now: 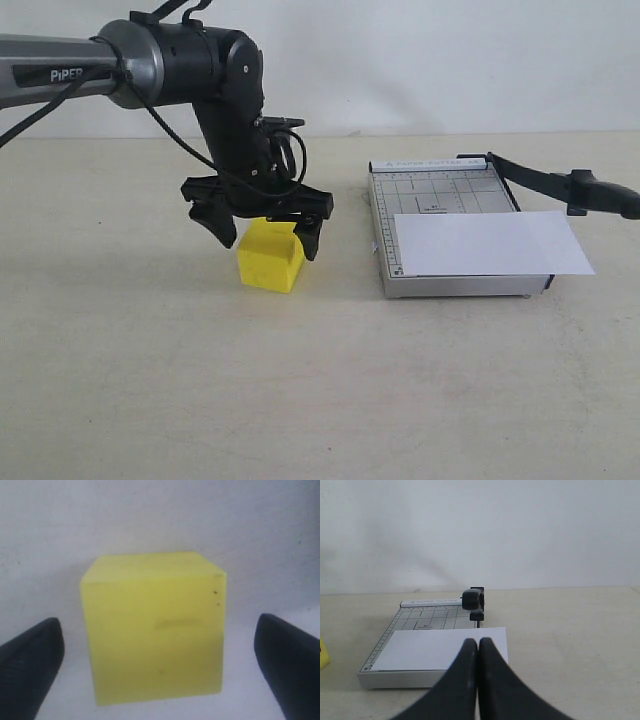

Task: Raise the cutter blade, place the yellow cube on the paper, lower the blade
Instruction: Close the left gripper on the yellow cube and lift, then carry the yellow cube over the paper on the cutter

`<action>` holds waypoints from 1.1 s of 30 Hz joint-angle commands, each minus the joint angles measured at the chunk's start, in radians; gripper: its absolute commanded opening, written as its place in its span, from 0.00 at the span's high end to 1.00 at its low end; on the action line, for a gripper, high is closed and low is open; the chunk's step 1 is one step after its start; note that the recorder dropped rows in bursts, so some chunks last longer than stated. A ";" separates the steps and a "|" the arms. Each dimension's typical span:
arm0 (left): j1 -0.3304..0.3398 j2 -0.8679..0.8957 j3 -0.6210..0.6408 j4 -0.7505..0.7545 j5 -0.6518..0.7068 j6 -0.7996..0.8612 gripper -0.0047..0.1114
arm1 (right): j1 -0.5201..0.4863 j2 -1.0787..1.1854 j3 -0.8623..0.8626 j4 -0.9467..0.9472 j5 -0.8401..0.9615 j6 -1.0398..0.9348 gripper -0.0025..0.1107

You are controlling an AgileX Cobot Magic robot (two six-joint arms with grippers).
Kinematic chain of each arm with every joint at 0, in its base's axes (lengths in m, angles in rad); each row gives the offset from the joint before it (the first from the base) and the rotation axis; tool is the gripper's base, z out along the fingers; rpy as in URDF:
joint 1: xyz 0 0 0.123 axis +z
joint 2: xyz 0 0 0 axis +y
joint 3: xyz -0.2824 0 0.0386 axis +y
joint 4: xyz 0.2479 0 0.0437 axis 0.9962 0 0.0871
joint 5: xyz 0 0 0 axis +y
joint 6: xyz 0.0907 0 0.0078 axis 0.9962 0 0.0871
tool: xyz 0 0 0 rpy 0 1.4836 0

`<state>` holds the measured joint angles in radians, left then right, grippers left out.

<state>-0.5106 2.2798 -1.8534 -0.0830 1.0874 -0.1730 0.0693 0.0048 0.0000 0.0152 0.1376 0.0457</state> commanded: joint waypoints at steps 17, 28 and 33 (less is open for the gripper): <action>-0.003 -0.032 -0.005 -0.205 0.038 0.180 0.92 | -0.001 -0.005 0.000 -0.002 -0.009 -0.001 0.98; -0.112 -0.105 -0.005 -0.185 0.057 0.356 0.92 | -0.001 -0.005 0.000 -0.002 -0.009 -0.001 0.98; -0.180 -0.112 -0.027 -0.178 0.033 0.364 0.92 | -0.001 -0.005 0.000 -0.002 -0.009 -0.001 0.98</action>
<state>-0.6539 2.1860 -1.8556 -0.2671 1.1366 0.1768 0.0693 0.0048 0.0000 0.0152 0.1376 0.0457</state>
